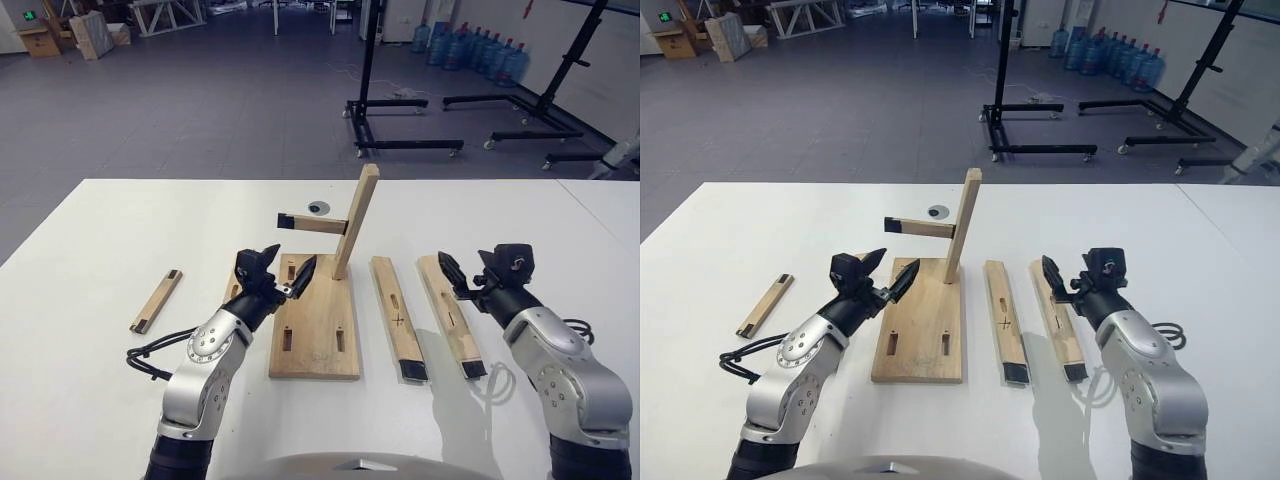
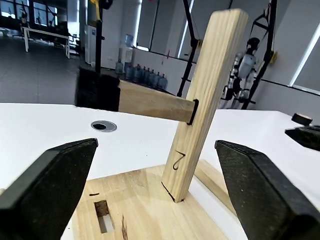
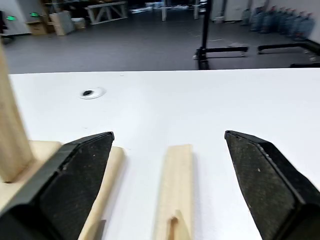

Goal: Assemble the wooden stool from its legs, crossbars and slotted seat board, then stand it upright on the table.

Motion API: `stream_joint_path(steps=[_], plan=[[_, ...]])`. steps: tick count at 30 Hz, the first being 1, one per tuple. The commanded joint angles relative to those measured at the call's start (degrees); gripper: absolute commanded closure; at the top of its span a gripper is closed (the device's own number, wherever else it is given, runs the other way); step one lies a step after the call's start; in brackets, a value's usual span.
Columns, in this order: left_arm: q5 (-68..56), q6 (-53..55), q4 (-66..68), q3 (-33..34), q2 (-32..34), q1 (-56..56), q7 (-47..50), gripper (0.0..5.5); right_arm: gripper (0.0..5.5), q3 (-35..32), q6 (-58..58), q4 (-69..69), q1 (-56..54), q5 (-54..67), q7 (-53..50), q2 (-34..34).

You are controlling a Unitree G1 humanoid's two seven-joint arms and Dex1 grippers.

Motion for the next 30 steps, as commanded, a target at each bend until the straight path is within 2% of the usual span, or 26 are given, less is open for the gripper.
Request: stream_joint_path(steps=[1,6,9,14,26,30], plan=[[-0.75,-0.70,-1.84,0.35,-1.07,1.69,1.42,1.20,1.43,0.37,7.75,-1.06,3.94,-0.21,-1.51,-0.14],[-1.13,-0.58,-1.92,0.93,-0.65,1.58,1.43,1.20,1.43,-1.26,16.96,1.94,5.89,1.38,-1.47,0.70],[-0.82,-0.09,-1.40,0.49,-0.87,1.27,1.77,1.20,1.43,0.26,23.14,2.82,5.88,2.64,0.62,-0.45],[-0.36,-0.16,-0.01,-0.03,-1.06,0.87,2.49,1.20,1.43,2.54,27.04,4.89,5.03,0.96,1.95,-3.08],[0.12,-0.89,1.55,0.31,-1.00,-0.08,3.08,1.20,3.35,1.83,29.74,7.35,2.84,-0.83,2.01,-1.70],[-0.13,-1.37,2.71,1.09,-0.64,-0.89,2.57,1.20,3.50,-0.44,24.26,9.18,0.15,-1.36,2.12,0.97]])
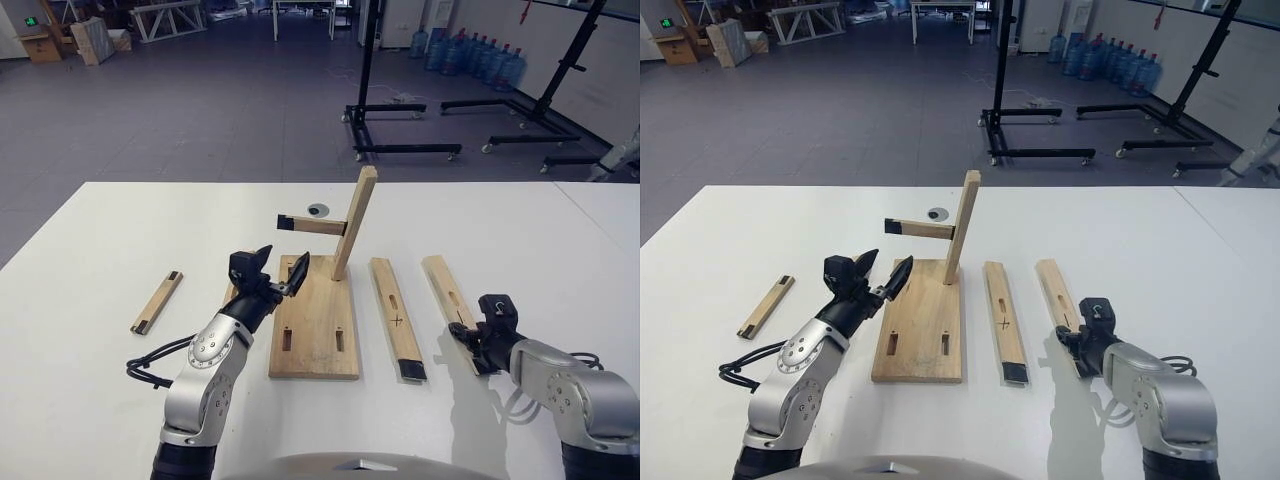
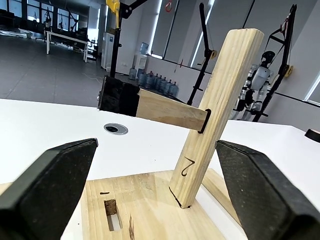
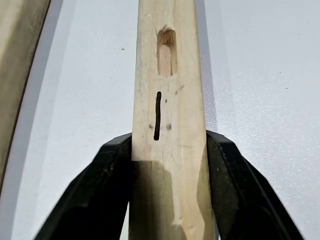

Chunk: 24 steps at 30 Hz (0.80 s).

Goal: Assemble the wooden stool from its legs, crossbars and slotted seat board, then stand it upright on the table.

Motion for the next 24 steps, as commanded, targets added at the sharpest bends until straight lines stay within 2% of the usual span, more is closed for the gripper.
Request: stream_joint_path(steps=[1,3,5,8,12,16,19,24], plan=[[-0.45,-0.60,1.40,0.92,0.29,-1.09,-0.63,1.20,3.50,-2.19,-7.12,4.65,-2.37,0.38,0.95,4.15],[-6.03,0.28,0.15,1.83,-0.08,-0.57,-4.41,1.20,3.50,-6.09,-20.92,9.00,-7.59,1.92,6.02,4.99],[-12.96,1.18,-2.00,2.31,0.81,0.44,-10.28,1.20,3.50,-13.28,-29.37,14.81,-15.70,10.60,15.23,4.89],[-22.86,3.53,-3.80,4.26,3.17,1.37,-17.94,1.20,3.50,-15.10,-30.74,13.35,-21.01,23.21,28.93,2.46],[-39.20,12.23,-3.56,8.83,7.46,-0.61,-24.38,1.20,3.50,-9.81,-28.65,10.02,-22.83,30.28,39.12,-0.61],[-53.24,20.05,-4.57,11.84,11.60,-3.84,-25.59,1.20,3.50,5.08,-30.14,9.40,-19.25,26.01,51.84,-2.82],[-55.07,22.88,-5.52,10.79,13.94,-4.48,-26.08,1.20,3.50,11.30,-32.43,13.03,-19.64,22.85,56.10,-2.10],[-50.78,22.20,-4.69,8.90,14.82,-5.98,-25.61,1.20,3.50,15.94,-32.73,14.87,-20.66,22.00,59.65,-1.51]])
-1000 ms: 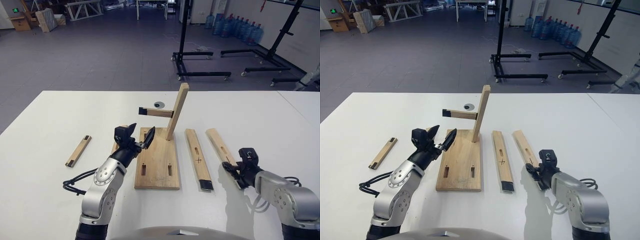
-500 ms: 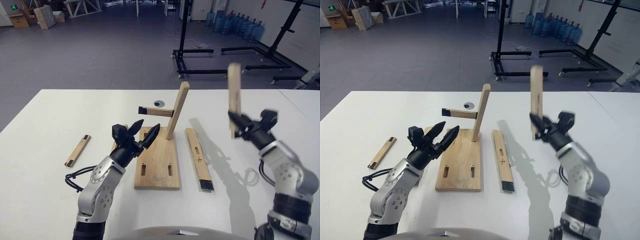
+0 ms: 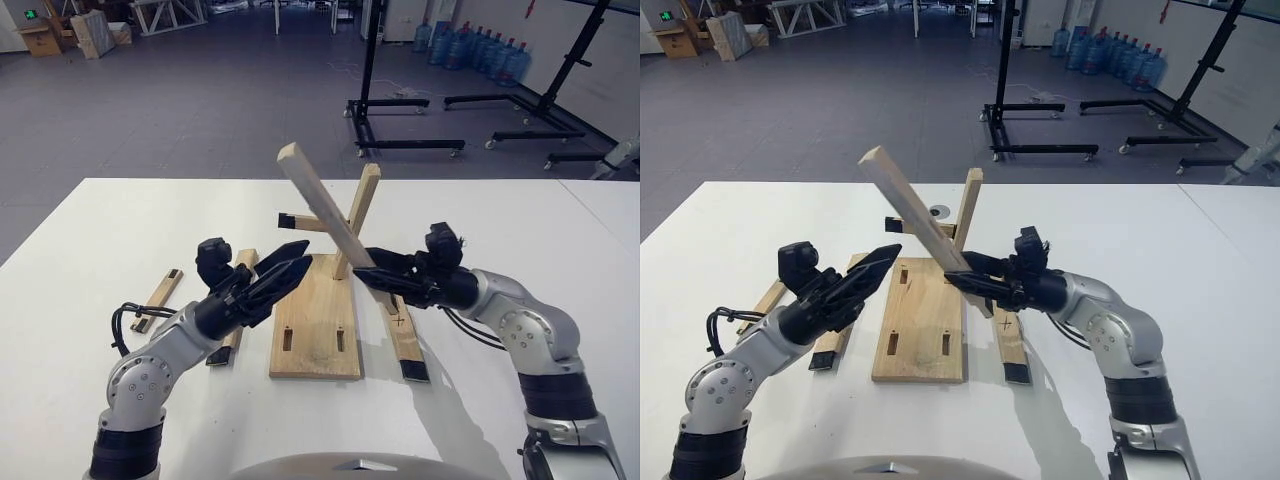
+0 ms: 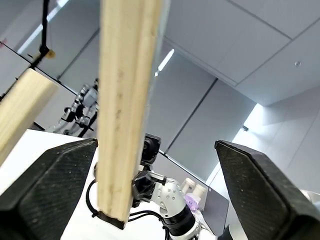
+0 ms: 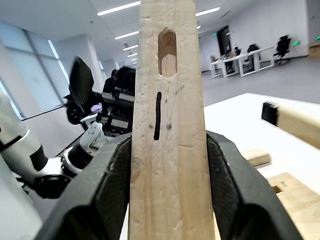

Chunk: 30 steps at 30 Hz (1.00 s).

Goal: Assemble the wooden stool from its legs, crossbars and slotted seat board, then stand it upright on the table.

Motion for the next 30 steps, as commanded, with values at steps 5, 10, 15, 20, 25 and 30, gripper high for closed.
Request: stream_joint_path(steps=[5,10,15,20,25,30], plan=[[8.37,-2.94,2.49,-1.96,-1.13,-3.51,2.38,1.20,3.50,4.22,2.55,1.93,-1.52,0.84,3.85,-0.52],[6.00,-2.18,1.46,-1.91,-1.96,-2.87,1.17,1.20,3.50,5.23,2.93,2.90,-1.51,0.23,5.78,-1.17],[4.61,-1.85,1.35,-1.82,-1.90,-2.35,0.30,1.20,3.50,5.82,2.30,4.08,-1.52,-1.09,7.28,-2.17],[5.41,-2.22,1.70,-2.44,-2.29,-1.84,0.62,2.03,3.50,5.20,2.30,4.35,-1.88,-0.64,7.36,-2.06],[5.97,-2.64,2.29,-2.19,-2.57,-1.79,0.63,2.85,3.50,4.64,1.77,4.81,-2.24,-0.80,7.78,-2.31],[4.77,-3.65,1.37,-1.00,-3.15,-0.93,-1.49,3.38,3.50,4.67,0.16,6.25,-2.48,-2.17,8.46,-2.75]])
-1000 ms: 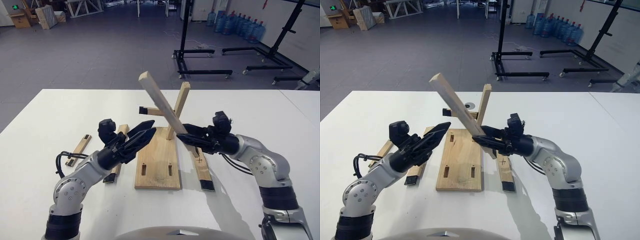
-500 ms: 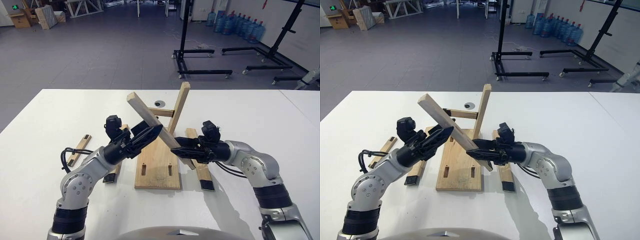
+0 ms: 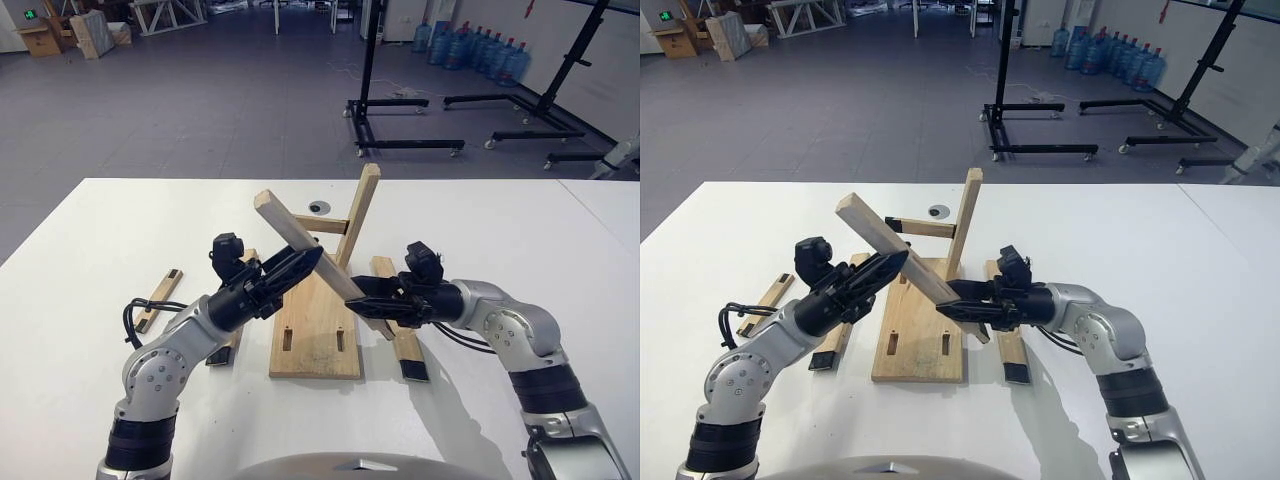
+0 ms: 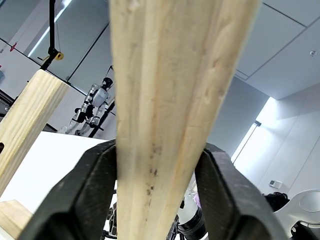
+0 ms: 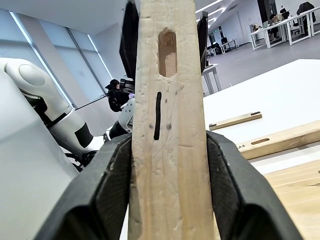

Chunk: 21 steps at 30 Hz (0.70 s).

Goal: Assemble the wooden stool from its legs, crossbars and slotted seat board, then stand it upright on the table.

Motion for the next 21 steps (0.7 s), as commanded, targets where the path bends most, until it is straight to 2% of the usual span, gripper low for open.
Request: stream_joint_path(steps=[1,12,13,15,21], plan=[[-1.27,-1.09,-0.81,1.02,-0.23,1.32,-2.49,3.38,3.50,-0.70,-1.98,1.39,-1.10,-1.79,-0.04,-0.75],[-0.02,-1.80,1.95,2.66,0.22,0.49,-3.41,3.38,3.50,0.85,-3.35,1.05,-0.58,-4.41,-0.80,-1.39],[-0.11,-1.84,2.15,2.97,0.30,0.16,-3.60,3.38,3.13,1.43,-3.07,0.79,-0.55,-4.74,-0.61,-1.80],[-0.09,-2.10,2.58,3.90,0.68,-0.83,-3.85,3.41,2.75,2.61,-1.75,0.20,-0.27,-4.92,0.14,-2.92],[4.66,-5.24,8.93,10.54,8.16,-6.76,-7.91,3.47,1.92,5.90,-3.63,0.73,1.64,-10.68,0.19,-6.81]])
